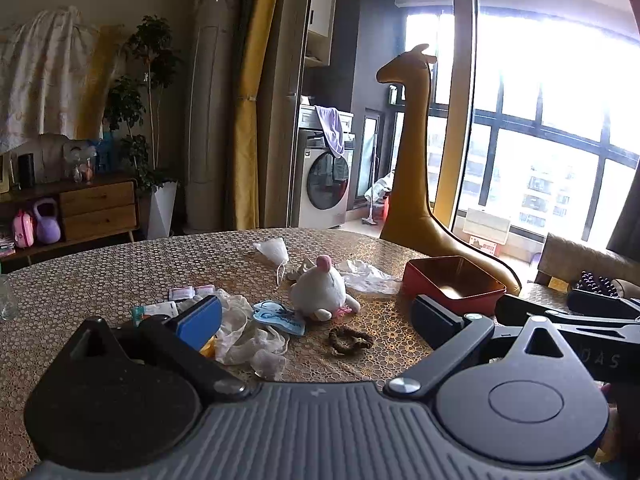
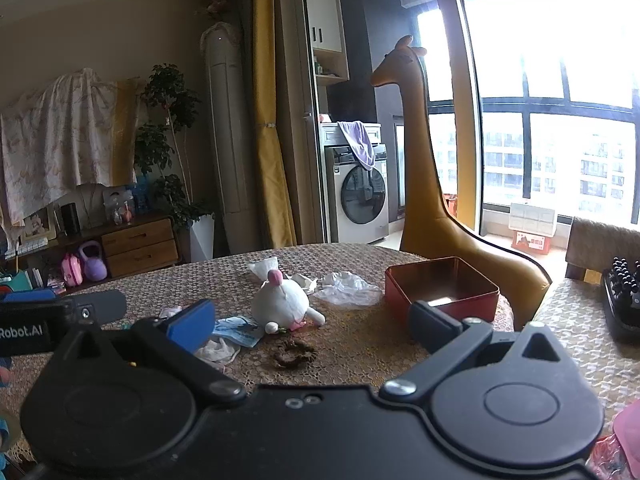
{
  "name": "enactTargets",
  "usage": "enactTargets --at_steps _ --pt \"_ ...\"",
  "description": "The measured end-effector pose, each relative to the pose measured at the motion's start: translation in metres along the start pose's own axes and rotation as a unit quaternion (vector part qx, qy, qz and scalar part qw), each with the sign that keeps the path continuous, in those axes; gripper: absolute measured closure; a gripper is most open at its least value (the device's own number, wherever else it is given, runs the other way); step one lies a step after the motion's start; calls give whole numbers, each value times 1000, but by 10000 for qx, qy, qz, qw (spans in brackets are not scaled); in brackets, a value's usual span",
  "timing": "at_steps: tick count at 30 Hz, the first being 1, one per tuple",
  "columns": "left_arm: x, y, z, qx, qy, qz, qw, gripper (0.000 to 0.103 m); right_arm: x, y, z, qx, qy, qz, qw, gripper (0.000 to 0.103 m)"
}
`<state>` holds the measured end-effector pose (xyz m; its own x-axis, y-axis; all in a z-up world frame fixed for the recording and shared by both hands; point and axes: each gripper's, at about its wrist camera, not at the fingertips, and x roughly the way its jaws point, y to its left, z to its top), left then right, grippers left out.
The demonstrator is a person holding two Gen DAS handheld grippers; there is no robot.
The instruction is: Organize soft objects
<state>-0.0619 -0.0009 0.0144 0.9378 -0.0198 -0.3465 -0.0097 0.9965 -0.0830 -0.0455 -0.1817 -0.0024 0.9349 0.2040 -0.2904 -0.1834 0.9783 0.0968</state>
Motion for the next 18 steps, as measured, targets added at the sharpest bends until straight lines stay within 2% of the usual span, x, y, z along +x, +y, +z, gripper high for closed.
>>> enactTargets --at_steps 12,18 --pt "16 5 -3 4 208 -41 9998 1 8 3 1 -122 29 59 9999 1" --pt "42 13 -3 7 446 143 9989 1 30 8 0 -277 179 199 9993 1"
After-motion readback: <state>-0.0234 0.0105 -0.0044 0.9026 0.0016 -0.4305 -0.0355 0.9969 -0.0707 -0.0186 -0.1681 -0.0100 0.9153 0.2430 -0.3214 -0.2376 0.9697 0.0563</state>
